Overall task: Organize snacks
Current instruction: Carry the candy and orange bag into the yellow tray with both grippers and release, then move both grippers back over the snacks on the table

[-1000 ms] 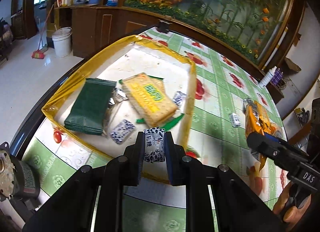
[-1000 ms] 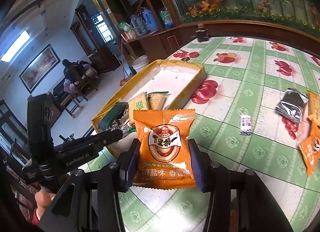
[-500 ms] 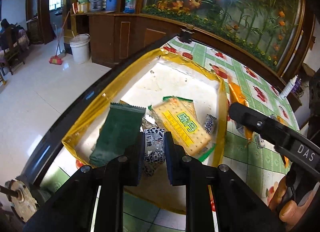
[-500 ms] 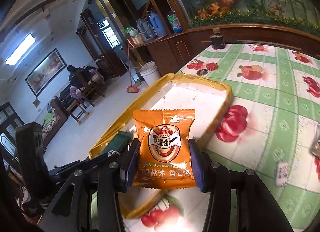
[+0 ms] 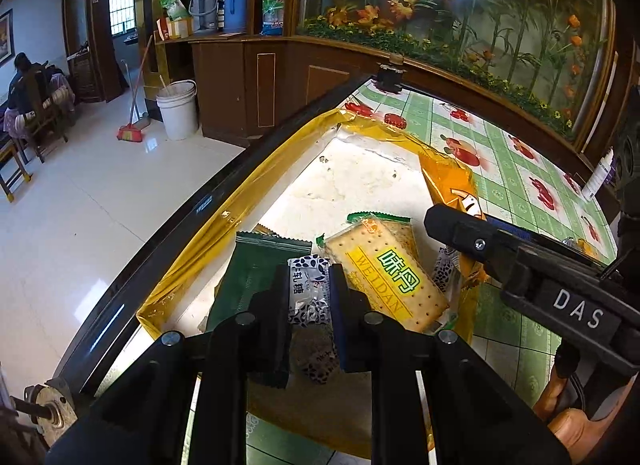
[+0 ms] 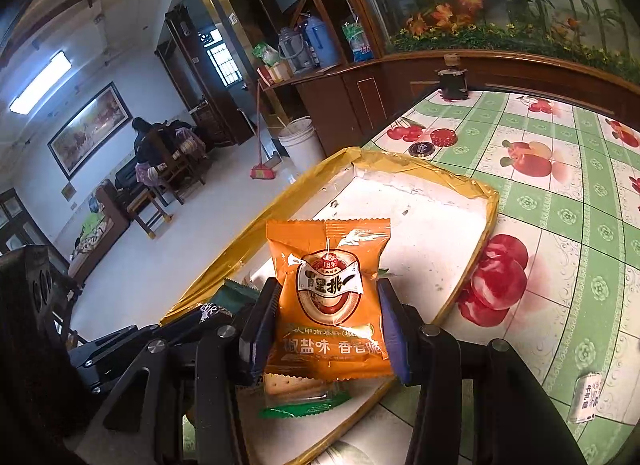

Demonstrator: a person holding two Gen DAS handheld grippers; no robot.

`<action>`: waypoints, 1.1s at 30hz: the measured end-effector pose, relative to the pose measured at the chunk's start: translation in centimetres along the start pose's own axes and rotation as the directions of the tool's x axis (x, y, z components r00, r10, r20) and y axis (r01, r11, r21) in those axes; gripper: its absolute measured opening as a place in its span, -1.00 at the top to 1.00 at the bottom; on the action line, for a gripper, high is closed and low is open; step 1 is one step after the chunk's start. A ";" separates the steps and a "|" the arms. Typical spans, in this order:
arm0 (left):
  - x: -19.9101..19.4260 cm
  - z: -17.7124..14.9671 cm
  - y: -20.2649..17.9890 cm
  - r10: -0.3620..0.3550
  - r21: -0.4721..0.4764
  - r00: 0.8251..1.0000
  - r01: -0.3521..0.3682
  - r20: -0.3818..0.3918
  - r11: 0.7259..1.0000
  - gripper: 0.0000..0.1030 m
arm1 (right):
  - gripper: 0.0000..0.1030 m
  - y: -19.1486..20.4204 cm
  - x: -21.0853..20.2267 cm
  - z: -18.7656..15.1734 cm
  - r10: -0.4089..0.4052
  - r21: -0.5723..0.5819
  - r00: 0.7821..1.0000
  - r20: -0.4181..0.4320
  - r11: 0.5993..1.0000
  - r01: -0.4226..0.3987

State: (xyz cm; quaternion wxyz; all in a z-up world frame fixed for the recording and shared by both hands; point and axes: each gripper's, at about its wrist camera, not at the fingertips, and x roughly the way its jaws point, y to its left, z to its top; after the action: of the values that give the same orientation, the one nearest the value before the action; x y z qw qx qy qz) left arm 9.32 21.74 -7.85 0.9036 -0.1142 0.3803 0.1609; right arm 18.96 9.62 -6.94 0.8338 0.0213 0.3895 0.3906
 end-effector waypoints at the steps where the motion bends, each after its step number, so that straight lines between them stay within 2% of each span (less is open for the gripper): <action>1: 0.0 0.1 0.0 0.001 -0.001 1.000 -0.001 -0.001 1.000 0.68 | 0.06 0.1 0.2 0.1 -0.002 -0.003 1.000 -0.004 1.000 0.002; 6: -0.6 0.2 0.5 -0.021 -0.028 1.000 0.021 0.002 0.999 0.64 | -0.07 0.0 1.0 0.1 -0.005 0.010 0.999 -0.034 1.000 0.006; 8: -1.1 0.2 0.6 0.000 -0.032 1.000 0.000 0.017 0.999 0.42 | -0.07 -0.1 0.6 -0.1 -0.012 0.013 1.000 -0.026 1.000 0.012; 9: -1.2 0.3 0.6 0.004 -0.033 1.000 -0.004 0.021 0.999 0.39 | -0.07 -0.1 0.3 -0.1 -0.012 0.015 1.000 -0.022 1.000 0.012; 16: -2.7 0.1 -0.5 -0.009 -0.024 0.999 0.010 0.042 1.000 0.36 | -0.07 -1.5 -3.7 -0.8 -0.024 0.049 0.999 0.025 0.999 0.023; 20: -3.8 -0.2 -1.9 -0.020 -0.007 0.998 0.021 0.065 1.000 -0.01 | -0.17 -2.9 -6.6 -1.9 -0.041 0.081 0.998 0.050 0.996 0.037; 27: -5.2 -1.2 -5.8 -0.068 0.062 0.995 0.063 0.069 0.996 -0.01 | -0.22 -7.1 -12.7 -5.9 -0.112 0.173 0.989 0.091 0.980 0.095; 33: -5.6 -2.3 -10.2 -0.117 0.140 0.992 0.110 0.046 0.984 -0.01 | -0.27 -12.4 -17.7 -10.0 -0.211 0.284 0.972 0.102 0.943 0.175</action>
State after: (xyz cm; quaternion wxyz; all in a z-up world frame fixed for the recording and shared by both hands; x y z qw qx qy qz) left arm 7.96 10.45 -4.49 0.9269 -0.0690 0.3588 0.0857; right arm 13.26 -13.49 -6.89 0.8811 0.1233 0.3840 0.2471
